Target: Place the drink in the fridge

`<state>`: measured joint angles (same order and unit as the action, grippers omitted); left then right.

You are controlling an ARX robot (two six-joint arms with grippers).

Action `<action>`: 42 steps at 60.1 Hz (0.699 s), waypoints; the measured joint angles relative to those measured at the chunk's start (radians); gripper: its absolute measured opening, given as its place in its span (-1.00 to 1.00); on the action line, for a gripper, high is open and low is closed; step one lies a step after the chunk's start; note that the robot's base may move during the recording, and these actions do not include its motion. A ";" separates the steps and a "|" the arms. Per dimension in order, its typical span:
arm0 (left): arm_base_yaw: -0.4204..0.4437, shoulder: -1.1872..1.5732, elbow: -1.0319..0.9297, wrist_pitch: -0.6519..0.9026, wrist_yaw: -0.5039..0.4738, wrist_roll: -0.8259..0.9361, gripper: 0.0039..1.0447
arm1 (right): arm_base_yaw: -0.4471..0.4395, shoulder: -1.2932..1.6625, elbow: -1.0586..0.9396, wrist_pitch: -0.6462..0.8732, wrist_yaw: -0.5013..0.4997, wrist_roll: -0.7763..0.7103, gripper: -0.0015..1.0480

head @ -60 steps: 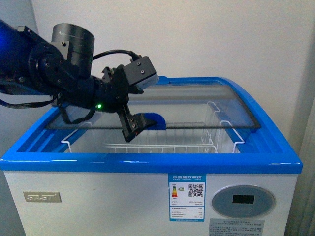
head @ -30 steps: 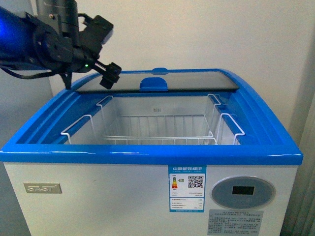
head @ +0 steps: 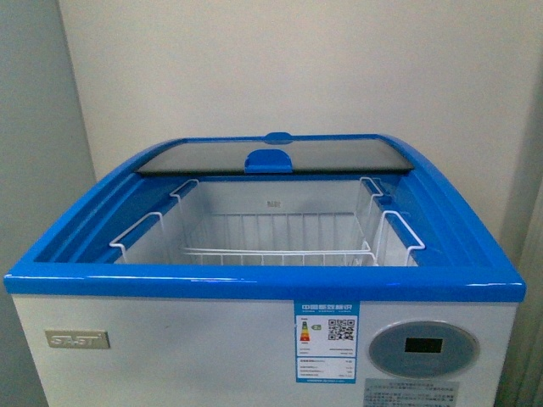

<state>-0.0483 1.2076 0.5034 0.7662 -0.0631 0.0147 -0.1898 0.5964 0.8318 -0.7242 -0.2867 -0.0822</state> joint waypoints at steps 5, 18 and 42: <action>0.027 -0.037 -0.099 0.008 0.053 -0.005 -0.30 | 0.027 0.103 0.031 0.034 -0.040 -0.164 -0.19; 0.043 -0.158 -0.246 0.021 0.063 -0.010 -0.95 | 0.167 0.512 0.296 0.114 -0.039 -0.648 -0.19; 0.044 -0.370 -0.389 -0.051 0.063 -0.010 -0.96 | 0.305 1.181 0.860 0.018 0.101 -1.043 -0.19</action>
<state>-0.0044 0.8371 0.1146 0.7151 -0.0002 0.0044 0.1150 1.7775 1.6917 -0.7063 -0.1856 -1.1255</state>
